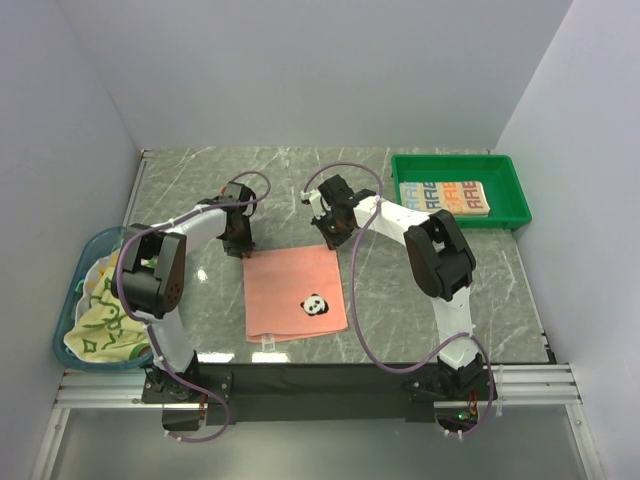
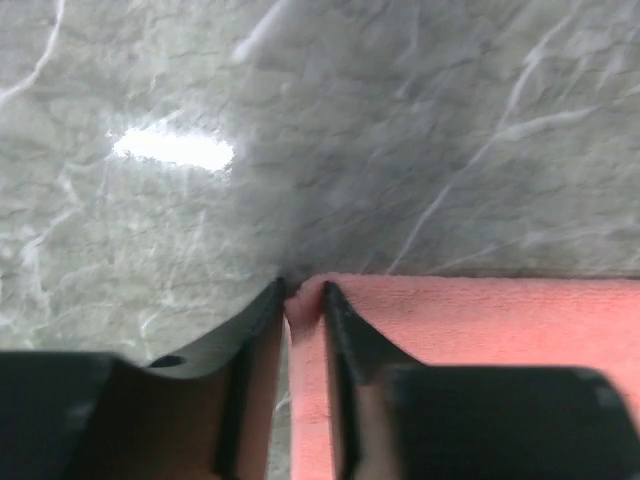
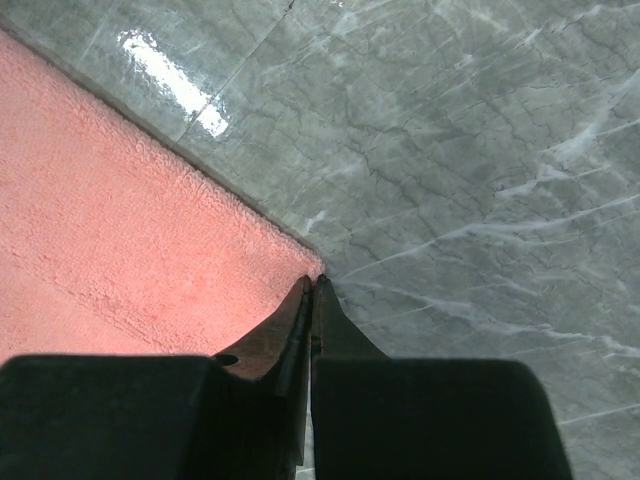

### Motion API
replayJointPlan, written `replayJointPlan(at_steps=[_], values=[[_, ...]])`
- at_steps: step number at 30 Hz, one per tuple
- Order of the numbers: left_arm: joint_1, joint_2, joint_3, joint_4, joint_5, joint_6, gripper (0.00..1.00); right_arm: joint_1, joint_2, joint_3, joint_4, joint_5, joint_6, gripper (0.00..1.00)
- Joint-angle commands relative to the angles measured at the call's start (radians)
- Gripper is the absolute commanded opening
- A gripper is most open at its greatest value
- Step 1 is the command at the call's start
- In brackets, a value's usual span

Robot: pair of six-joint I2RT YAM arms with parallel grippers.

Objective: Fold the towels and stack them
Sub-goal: Fold the towel

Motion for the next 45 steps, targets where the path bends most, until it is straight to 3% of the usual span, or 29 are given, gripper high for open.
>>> replayJointPlan(at_steps=[1,7,18,27,35,45], values=[[0.0,0.108,-0.044,-0.017,0.014,-0.013,0.26,0.006,-0.005,-0.038,-0.045,0.01,-0.005,0.0],[0.0,0.104,-0.036,-0.028,-0.018,0.006,0.01,0.003,-0.028,-0.051,-0.019,0.002,-0.003,0.0],[0.0,0.055,0.092,-0.009,-0.041,0.055,0.01,-0.063,-0.066,0.007,0.01,0.066,-0.003,0.0],[0.0,0.104,0.229,0.121,-0.029,0.107,0.01,-0.109,-0.045,0.118,0.042,0.158,-0.026,0.0],[0.0,0.03,0.171,0.262,0.009,0.147,0.01,-0.11,-0.102,0.084,0.119,0.203,-0.025,0.0],[0.0,-0.14,0.005,0.406,0.071,0.147,0.01,-0.107,-0.247,-0.093,0.24,0.243,0.004,0.0]])
